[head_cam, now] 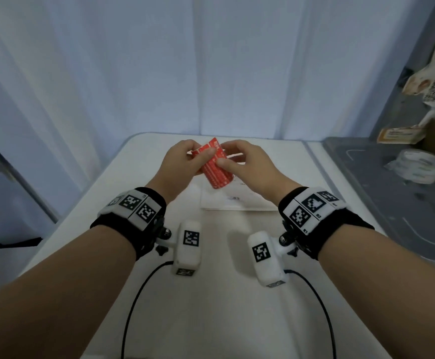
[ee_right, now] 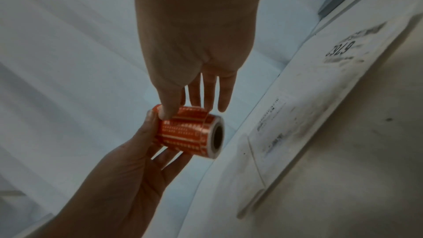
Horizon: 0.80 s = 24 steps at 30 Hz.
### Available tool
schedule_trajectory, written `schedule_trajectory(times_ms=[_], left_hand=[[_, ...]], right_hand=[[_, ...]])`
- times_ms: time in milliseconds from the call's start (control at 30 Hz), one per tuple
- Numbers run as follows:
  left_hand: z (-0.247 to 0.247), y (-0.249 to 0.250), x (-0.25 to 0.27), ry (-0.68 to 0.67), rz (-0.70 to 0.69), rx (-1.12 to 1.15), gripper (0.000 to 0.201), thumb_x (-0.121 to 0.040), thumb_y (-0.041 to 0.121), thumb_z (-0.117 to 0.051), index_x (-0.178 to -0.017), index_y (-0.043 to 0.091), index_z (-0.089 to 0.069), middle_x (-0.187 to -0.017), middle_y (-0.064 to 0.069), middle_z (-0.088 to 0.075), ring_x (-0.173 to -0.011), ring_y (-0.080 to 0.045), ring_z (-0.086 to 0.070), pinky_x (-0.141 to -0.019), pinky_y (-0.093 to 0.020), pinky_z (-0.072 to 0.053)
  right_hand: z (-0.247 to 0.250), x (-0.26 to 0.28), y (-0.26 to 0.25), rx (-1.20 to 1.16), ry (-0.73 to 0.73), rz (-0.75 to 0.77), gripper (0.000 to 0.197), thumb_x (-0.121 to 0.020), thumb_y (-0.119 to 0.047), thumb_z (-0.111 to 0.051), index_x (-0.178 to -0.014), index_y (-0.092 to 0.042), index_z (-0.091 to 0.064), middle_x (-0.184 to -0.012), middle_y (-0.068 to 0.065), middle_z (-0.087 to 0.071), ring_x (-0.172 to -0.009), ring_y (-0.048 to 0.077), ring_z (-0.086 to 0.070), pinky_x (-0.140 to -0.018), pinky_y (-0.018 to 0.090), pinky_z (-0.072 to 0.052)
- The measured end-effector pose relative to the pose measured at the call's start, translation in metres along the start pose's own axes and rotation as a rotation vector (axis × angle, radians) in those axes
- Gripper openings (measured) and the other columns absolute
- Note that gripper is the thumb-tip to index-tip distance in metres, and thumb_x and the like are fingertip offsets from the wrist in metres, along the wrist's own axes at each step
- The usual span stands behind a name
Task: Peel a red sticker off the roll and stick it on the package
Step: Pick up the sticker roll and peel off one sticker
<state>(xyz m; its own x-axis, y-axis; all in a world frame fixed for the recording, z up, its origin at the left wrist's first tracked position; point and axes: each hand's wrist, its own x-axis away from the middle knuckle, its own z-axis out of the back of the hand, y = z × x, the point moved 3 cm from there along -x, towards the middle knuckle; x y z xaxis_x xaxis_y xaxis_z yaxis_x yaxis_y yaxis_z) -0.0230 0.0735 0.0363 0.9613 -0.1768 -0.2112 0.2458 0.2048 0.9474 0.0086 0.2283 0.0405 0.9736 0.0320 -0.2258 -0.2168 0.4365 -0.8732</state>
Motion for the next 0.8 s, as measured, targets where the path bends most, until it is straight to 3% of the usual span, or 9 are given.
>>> schedule_trajectory(times_ms=[133,233,333,400,500,567,667,733,800], left_hand=[[-0.024,0.008,0.009,-0.096,0.056,0.137,0.017,-0.089,0.02,-0.061,-0.093,0.004,-0.058,-0.083,-0.004,-0.066,-0.069,-0.004,-0.069,-0.067,-0.017,-0.059],[-0.033,0.007,0.012,-0.191,0.108,0.106,0.017,-0.091,0.021,-0.059,-0.084,0.005,-0.059,-0.089,-0.005,-0.064,-0.083,-0.012,-0.065,-0.074,-0.022,-0.06],[-0.039,0.01,0.013,-0.249,0.126,0.083,0.025,-0.092,0.018,-0.055,-0.098,-0.005,-0.064,-0.1,-0.011,-0.063,-0.093,-0.015,-0.064,-0.079,-0.027,-0.061],[-0.041,0.012,0.013,-0.244,0.109,0.059,0.031,-0.092,0.018,-0.057,-0.106,-0.01,-0.062,-0.102,-0.012,-0.064,-0.091,-0.014,-0.065,-0.08,-0.026,-0.06],[-0.043,0.015,0.016,-0.221,0.081,0.027,0.019,-0.09,0.016,-0.061,-0.089,-0.002,-0.063,-0.099,-0.011,-0.064,-0.087,-0.016,-0.066,-0.081,-0.027,-0.06],[-0.043,0.016,0.018,-0.189,0.059,-0.007,0.016,-0.089,0.015,-0.062,-0.074,0.01,-0.059,-0.096,-0.012,-0.065,-0.087,-0.019,-0.066,-0.083,-0.029,-0.06],[-0.041,0.017,0.02,-0.129,0.011,-0.072,0.021,-0.087,0.016,-0.064,-0.068,0.017,-0.055,-0.097,-0.019,-0.065,-0.089,-0.026,-0.067,-0.083,-0.033,-0.06],[-0.04,0.018,0.021,-0.111,-0.023,-0.106,0.021,-0.085,0.018,-0.066,-0.067,0.019,-0.055,-0.103,-0.024,-0.065,-0.096,-0.036,-0.067,-0.087,-0.044,-0.057],[-0.039,0.018,0.022,-0.096,-0.061,-0.154,0.022,-0.082,0.02,-0.068,-0.066,0.025,-0.053,-0.1,-0.014,-0.061,-0.103,-0.038,-0.063,-0.091,-0.05,-0.054]], right_hand=[[0.01,0.01,0.002,-0.063,-0.06,-0.028,0.045,-0.087,-0.018,-0.066,-0.13,-0.012,-0.051,-0.121,0.011,-0.063,-0.107,0.025,-0.063,-0.09,0.036,-0.056],[0.019,0.017,0.008,-0.01,-0.084,-0.025,0.045,-0.088,-0.013,-0.064,-0.13,-0.008,-0.05,-0.121,0.017,-0.063,-0.107,0.026,-0.063,-0.09,0.037,-0.056],[0.026,0.021,0.014,0.006,-0.077,-0.017,0.046,-0.088,-0.01,-0.064,-0.131,-0.007,-0.049,-0.123,0.017,-0.062,-0.105,0.024,-0.063,-0.091,0.036,-0.055],[0.03,0.022,0.017,-0.026,-0.082,-0.024,0.047,-0.088,-0.009,-0.064,-0.132,-0.006,-0.049,-0.124,0.017,-0.062,-0.106,0.024,-0.063,-0.092,0.036,-0.054],[0.032,0.024,0.021,-0.063,-0.066,-0.028,0.048,-0.085,-0.011,-0.067,-0.131,-0.008,-0.051,-0.126,0.012,-0.062,-0.114,0.024,-0.061,-0.097,0.036,-0.052],[0.035,0.024,0.02,0.03,0.067,0.01,0.044,-0.084,-0.017,-0.068,-0.125,-0.012,-0.055,-0.121,0.005,-0.06,-0.108,0.018,-0.059,-0.093,0.028,-0.051],[0.037,0.026,0.011,0.119,0.268,0.076,0.018,-0.082,-0.019,-0.069,-0.1,-0.014,-0.065,-0.099,0.004,-0.063,-0.084,0.015,-0.059,-0.076,0.02,-0.05],[0.034,0.026,0.008,0.096,0.242,0.041,0.012,-0.082,-0.018,-0.069,-0.09,-0.008,-0.071,-0.088,0.007,-0.07,-0.083,0.02,-0.066,-0.081,0.03,-0.056],[0.033,0.025,0.009,0.079,0.225,0.0,0.016,-0.082,-0.018,-0.07,-0.088,-0.004,-0.074,-0.085,0.008,-0.073,-0.087,0.025,-0.071,-0.086,0.04,-0.057]])
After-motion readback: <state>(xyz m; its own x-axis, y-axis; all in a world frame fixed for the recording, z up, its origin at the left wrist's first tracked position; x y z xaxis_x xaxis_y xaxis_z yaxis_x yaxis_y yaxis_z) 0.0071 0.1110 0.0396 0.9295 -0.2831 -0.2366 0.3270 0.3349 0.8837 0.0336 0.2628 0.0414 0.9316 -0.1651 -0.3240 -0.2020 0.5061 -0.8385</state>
